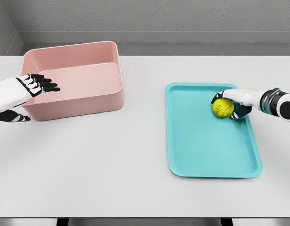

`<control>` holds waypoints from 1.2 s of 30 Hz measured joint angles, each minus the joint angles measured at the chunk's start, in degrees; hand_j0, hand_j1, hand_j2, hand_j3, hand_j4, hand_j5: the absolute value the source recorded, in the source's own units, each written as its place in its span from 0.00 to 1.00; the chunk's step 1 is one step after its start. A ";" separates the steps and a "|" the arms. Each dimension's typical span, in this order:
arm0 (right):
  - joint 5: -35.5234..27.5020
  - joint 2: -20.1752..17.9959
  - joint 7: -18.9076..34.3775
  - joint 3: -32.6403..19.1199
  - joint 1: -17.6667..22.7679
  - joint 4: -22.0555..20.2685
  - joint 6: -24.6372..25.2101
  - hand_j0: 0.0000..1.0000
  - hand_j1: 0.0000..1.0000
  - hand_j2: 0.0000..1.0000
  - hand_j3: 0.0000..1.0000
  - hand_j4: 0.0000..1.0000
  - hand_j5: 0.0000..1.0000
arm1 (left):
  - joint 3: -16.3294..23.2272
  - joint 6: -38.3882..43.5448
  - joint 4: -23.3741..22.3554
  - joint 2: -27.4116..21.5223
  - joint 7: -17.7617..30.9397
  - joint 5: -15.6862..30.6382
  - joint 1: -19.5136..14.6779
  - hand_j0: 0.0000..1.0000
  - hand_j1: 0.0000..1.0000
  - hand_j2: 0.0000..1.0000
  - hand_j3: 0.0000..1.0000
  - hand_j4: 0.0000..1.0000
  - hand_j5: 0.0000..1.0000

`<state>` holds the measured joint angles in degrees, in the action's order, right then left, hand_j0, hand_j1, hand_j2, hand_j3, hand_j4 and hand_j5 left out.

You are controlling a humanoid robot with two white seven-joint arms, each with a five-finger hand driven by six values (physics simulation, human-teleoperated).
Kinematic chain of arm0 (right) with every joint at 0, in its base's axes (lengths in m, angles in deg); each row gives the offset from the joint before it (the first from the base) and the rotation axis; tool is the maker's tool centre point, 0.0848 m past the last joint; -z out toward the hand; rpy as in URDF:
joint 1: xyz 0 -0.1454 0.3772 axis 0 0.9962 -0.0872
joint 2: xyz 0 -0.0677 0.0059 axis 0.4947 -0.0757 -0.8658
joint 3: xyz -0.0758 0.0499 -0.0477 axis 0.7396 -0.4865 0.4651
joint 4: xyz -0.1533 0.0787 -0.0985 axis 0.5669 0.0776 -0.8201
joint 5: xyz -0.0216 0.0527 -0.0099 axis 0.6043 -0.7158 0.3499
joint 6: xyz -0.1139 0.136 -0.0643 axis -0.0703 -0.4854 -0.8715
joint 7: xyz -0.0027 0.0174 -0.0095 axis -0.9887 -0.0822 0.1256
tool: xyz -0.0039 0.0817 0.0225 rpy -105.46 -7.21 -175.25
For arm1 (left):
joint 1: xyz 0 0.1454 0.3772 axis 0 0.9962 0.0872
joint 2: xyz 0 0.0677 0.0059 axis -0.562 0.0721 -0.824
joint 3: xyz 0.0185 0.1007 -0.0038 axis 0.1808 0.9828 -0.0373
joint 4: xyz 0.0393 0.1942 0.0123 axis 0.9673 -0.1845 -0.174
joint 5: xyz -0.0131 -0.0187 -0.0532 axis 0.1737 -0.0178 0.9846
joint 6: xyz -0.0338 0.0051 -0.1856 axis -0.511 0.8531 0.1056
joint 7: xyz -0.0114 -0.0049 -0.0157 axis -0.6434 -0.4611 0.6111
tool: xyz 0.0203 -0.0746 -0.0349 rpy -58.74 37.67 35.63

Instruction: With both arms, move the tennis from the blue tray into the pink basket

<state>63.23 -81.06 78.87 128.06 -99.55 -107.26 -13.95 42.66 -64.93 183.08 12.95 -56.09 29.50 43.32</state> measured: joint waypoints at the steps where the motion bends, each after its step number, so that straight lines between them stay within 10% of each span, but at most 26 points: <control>1: -0.01 -0.02 0.01 0.05 -0.09 -0.01 0.00 0.63 0.63 0.63 0.63 0.63 0.63 | -0.01 0.00 0.00 0.00 0.00 -0.02 0.00 1.00 1.00 1.00 1.00 1.00 1.00; 23: -0.14 -0.75 0.17 -0.29 -1.76 -8.47 -1.04 0.63 0.63 0.63 0.63 0.63 0.63 | -0.11 0.00 -0.09 0.00 0.00 -0.06 0.00 1.00 1.00 1.00 1.00 1.00 1.00; 36: -0.27 4.00 0.19 0.05 -4.66 -9.85 -10.65 0.63 0.63 0.63 0.63 0.63 0.63 | -0.11 0.00 -0.09 0.00 0.00 -0.06 0.00 1.00 1.00 1.00 1.00 1.00 1.00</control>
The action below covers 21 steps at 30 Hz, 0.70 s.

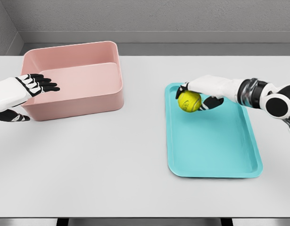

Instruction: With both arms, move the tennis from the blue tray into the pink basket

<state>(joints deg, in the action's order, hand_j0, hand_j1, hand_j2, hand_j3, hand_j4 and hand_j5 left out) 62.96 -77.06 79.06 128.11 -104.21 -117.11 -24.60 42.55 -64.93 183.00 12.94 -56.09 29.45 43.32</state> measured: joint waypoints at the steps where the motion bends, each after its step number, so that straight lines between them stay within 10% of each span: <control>1: 0.00 0.67 0.00 0.09 0.00 -0.01 -0.28 0.63 0.63 0.63 0.63 0.63 0.63 | 0.00 0.00 0.00 0.00 0.00 0.00 0.00 1.00 1.00 1.00 1.00 1.00 1.00; 21: -0.08 13.38 -0.01 4.66 -2.55 -0.01 -6.97 0.63 0.63 0.63 0.63 0.63 0.63 | 0.00 0.00 0.00 0.00 0.00 -0.23 0.00 1.00 1.00 1.00 1.00 1.00 1.00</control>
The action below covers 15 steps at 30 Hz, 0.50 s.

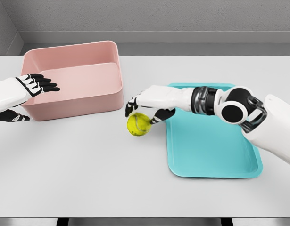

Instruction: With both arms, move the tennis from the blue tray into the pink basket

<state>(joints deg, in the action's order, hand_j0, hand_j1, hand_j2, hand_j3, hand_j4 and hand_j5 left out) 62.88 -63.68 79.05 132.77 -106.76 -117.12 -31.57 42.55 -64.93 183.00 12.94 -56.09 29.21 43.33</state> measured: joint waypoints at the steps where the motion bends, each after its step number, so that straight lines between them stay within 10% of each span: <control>1: -0.01 0.78 -0.01 0.37 -0.35 0.00 0.08 0.63 0.63 0.63 0.63 0.63 0.63 | 0.00 0.00 0.00 0.00 0.00 -0.01 0.00 1.00 1.00 1.00 1.00 1.00 1.00; 5: -0.07 2.84 -0.02 1.04 -0.88 -0.01 0.34 0.66 0.66 0.66 0.66 0.66 0.66 | 0.01 0.00 0.00 0.00 0.00 -0.02 0.00 1.00 1.00 1.00 1.00 1.00 1.00; 7: -0.06 2.35 -0.02 0.63 -1.32 -0.01 0.37 1.00 1.00 1.00 1.00 1.00 1.00 | 0.01 0.00 0.00 0.00 0.00 -0.03 0.00 1.00 1.00 1.00 1.00 1.00 1.00; 12: 0.07 -6.29 -0.01 -6.89 1.58 0.25 0.30 1.00 1.00 1.00 1.00 1.00 1.00 | 0.17 -0.01 1.09 -0.11 0.00 -0.27 0.97 1.00 1.00 1.00 1.00 1.00 1.00; 15: 0.15 -11.92 -0.02 -14.49 9.88 0.53 -0.11 1.00 1.00 1.00 1.00 1.00 1.00 | 0.29 -0.01 3.01 -0.17 -0.04 -0.39 2.59 1.00 1.00 1.00 1.00 1.00 1.00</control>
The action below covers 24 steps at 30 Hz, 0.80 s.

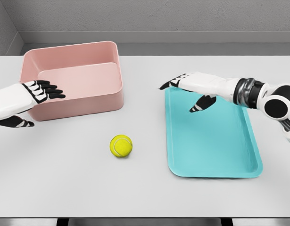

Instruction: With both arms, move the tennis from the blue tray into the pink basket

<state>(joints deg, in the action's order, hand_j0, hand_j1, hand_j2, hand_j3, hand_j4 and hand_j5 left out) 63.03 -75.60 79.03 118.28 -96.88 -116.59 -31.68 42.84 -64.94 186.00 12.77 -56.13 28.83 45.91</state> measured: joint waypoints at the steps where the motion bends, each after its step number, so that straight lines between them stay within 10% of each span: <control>1: 0.03 -1.46 0.03 -3.02 2.42 0.15 -0.51 1.00 1.00 1.00 1.00 1.00 1.00 | 0.06 0.00 0.56 0.00 -0.02 0.04 0.14 1.00 1.00 1.00 1.00 1.00 1.00; 4: 0.05 -5.56 0.03 -12.84 9.80 1.10 -5.17 1.00 1.00 1.00 1.00 1.00 1.00 | 0.48 0.00 2.28 0.39 -0.09 0.05 1.28 1.00 1.00 1.00 1.00 1.00 1.00; 9: -0.06 -10.06 0.01 -21.71 10.95 2.61 -12.36 1.00 1.00 1.00 1.00 1.00 1.00 | 1.74 0.01 3.81 3.77 -0.07 0.16 1.54 1.00 1.00 1.00 1.00 1.00 1.00; 18: -0.11 -11.20 0.01 -24.04 12.27 1.92 -15.13 1.00 1.00 1.00 1.00 1.00 1.00 | 5.87 0.01 4.40 12.03 0.15 0.07 3.48 1.00 1.00 1.00 1.00 1.00 1.00; 24: -0.14 -11.28 0.01 -24.15 12.44 1.37 -14.79 1.00 1.00 1.00 1.00 1.00 1.00 | 10.35 0.02 4.41 15.50 2.58 -2.30 -2.76 1.00 1.00 1.00 1.00 1.00 1.00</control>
<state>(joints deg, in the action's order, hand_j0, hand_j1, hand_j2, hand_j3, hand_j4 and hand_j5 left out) 62.89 -86.88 79.04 94.14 -84.43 -115.22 -46.47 53.19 -64.92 190.41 28.27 -53.55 26.52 43.15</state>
